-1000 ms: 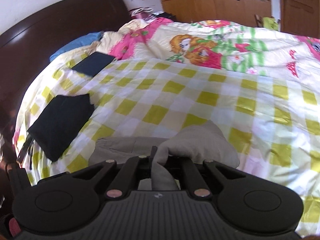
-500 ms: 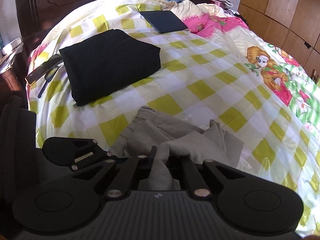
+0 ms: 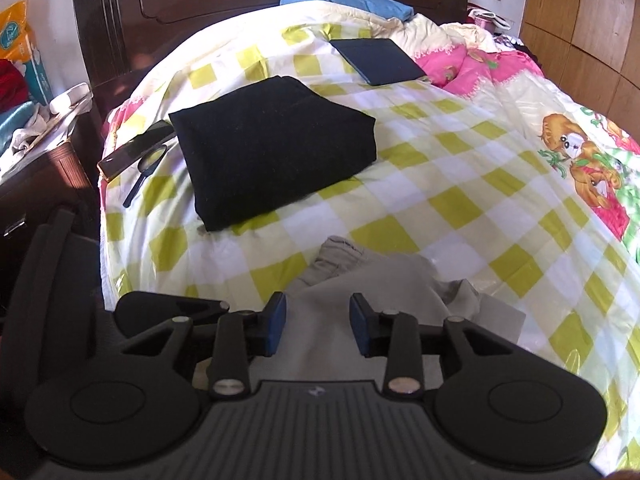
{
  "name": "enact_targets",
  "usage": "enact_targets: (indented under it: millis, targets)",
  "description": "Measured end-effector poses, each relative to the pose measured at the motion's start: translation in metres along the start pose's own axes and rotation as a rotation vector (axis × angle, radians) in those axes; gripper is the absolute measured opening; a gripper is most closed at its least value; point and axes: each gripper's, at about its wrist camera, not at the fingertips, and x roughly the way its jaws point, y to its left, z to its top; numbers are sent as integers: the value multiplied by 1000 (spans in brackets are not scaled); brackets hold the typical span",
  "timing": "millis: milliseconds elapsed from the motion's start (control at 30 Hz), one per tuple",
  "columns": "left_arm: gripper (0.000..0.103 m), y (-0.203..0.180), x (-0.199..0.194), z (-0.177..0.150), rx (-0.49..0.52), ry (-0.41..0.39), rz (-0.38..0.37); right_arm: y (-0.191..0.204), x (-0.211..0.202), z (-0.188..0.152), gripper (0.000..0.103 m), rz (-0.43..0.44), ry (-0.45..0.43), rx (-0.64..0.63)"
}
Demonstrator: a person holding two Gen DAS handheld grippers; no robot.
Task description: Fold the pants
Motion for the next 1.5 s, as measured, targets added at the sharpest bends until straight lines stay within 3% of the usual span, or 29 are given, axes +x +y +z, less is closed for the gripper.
enact_targets:
  millis: [133,333,567,700,800,900,1067,1267,1333,1367,1400,1500]
  targets:
    - [71,7,-9,-2,-23,-10,-19,-8,7,4,36,41,-5,83]
    - [71,15,-26,-6,-28,-15,23,-30,6,0,36,-73,9,135]
    - [71,41,-44,-20,-147,25,-1,-30,-28,-42,36,-117,17,146]
    - [71,48,-39,-17,-178,32,13,-27,-33,-60,36,-87,16,213]
    - [71,47,-40,-16,-139,43,37,-30,-29,-47,36,-47,-31,255]
    - [71,37,-48,-19,-81,43,60,-29,-12,-18,44,0,-70,273]
    - [71,17,-64,-21,-76,17,33,-9,39,16,47,-48,14,220]
    - [71,6,-64,-19,-78,16,-47,-2,61,12,46,-89,134,200]
    - [71,6,-69,-20,-85,9,-69,-2,59,9,39,-143,135,172]
    - [71,6,-69,-20,-95,13,-79,-7,57,8,18,-138,137,191]
    - [71,7,-69,-20,-104,14,-84,-14,55,8,6,-111,140,236]
    - [71,4,-70,-20,-114,9,-92,-32,38,7,5,-84,101,330]
